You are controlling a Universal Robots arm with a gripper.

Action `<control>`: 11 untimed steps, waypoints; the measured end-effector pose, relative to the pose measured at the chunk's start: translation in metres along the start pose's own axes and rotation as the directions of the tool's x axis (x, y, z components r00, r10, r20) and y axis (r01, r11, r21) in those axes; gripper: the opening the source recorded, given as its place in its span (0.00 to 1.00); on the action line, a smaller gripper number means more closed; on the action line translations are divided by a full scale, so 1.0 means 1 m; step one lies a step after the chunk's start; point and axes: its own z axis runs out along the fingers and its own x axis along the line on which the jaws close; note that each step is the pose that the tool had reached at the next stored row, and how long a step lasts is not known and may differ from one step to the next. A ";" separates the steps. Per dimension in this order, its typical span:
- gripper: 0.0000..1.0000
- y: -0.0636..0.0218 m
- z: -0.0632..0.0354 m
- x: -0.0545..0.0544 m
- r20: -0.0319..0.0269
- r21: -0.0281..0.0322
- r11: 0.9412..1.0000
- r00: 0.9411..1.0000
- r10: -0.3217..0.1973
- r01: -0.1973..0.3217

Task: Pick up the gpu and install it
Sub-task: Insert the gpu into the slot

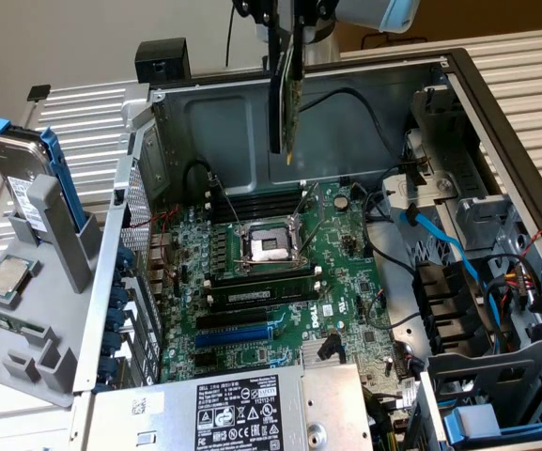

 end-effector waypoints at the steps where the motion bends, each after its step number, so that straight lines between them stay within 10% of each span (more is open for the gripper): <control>1: 0.27 0.0001 0.0000 0.000 0.000 -0.001 1.000 1.000 -0.013 0.013; 11: 0.27 0.0013 -0.0001 -0.005 -0.009 -0.021 0.992 0.992 -0.128 0.128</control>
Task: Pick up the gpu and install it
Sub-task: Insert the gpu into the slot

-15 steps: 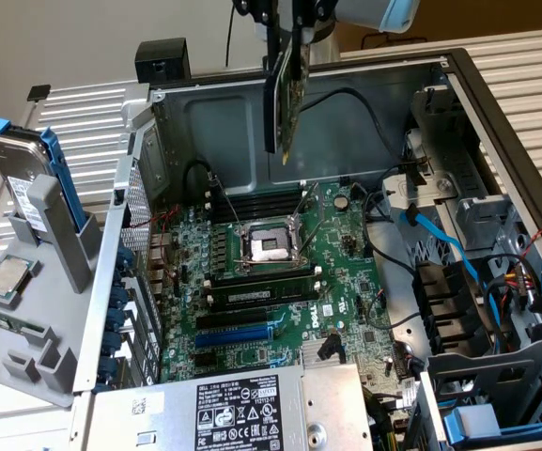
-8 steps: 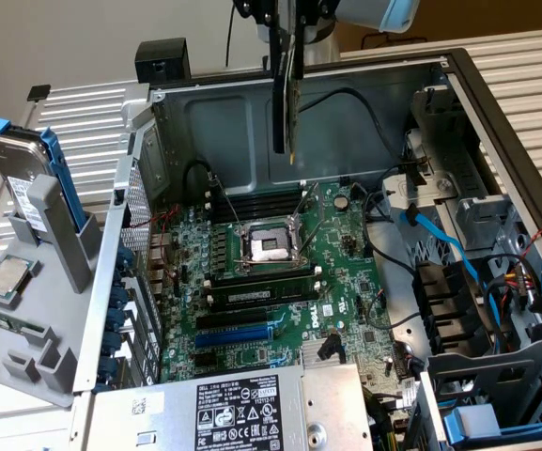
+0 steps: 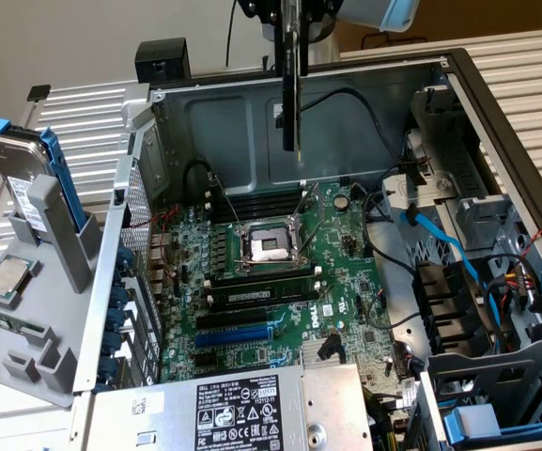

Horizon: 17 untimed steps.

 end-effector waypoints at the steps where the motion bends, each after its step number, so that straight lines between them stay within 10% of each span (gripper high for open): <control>1: 0.27 0.0000 0.0000 0.000 -0.003 -0.002 1.000 1.000 -0.013 0.013; 9: 0.27 0.0000 -0.0001 0.000 -0.024 -0.014 0.991 0.991 -0.130 0.130; 17: 0.27 0.0000 0.0000 0.000 -0.047 -0.019 0.969 0.967 -0.249 0.248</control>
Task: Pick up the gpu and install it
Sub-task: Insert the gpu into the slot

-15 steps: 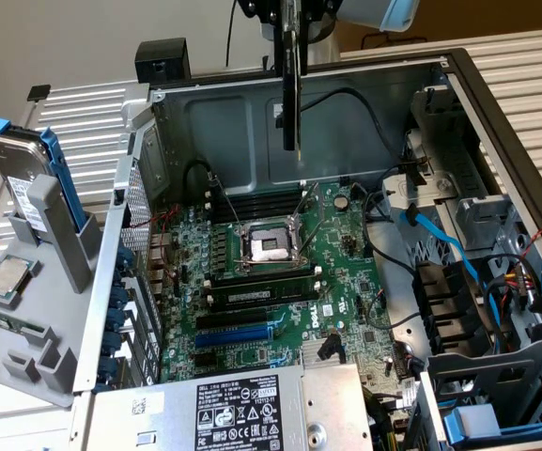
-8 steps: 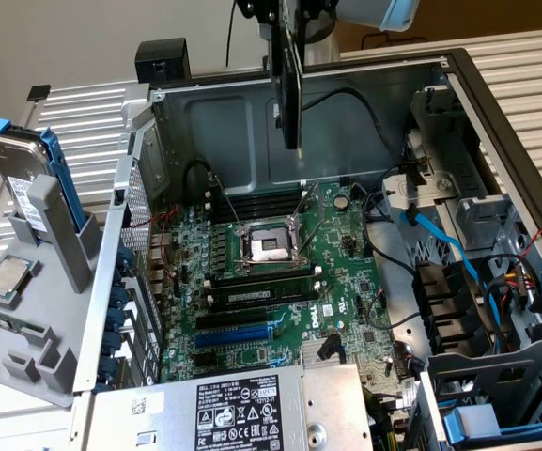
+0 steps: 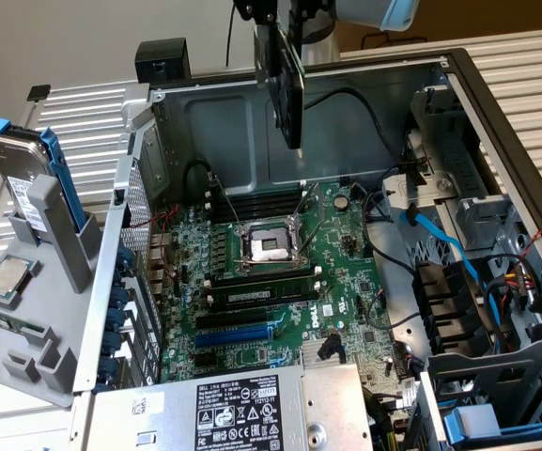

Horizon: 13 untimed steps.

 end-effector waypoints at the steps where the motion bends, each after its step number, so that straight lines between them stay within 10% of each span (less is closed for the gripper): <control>1: 0.27 0.0000 0.0000 0.000 -0.003 0.000 1.000 1.000 -0.014 0.014; 13: 0.27 0.0000 0.0000 -0.001 -0.032 -0.017 0.985 0.985 -0.172 0.172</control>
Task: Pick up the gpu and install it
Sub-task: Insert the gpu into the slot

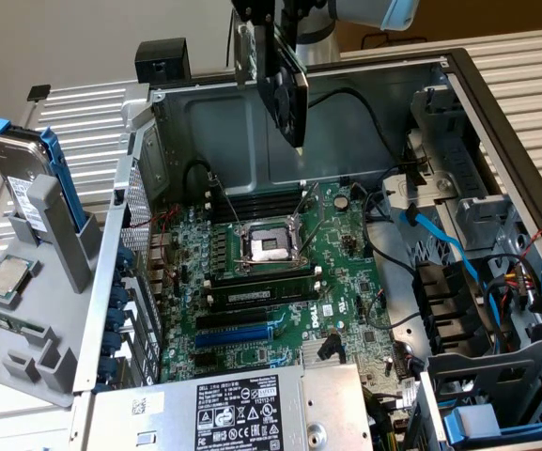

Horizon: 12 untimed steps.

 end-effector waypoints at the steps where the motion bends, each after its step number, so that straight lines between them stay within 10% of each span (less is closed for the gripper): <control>1: 0.27 0.0000 0.0000 0.000 -0.001 -0.001 1.000 1.000 -0.013 0.013; 12: 0.27 -0.0010 -0.0004 -0.003 -0.015 -0.006 0.989 0.989 -0.145 0.145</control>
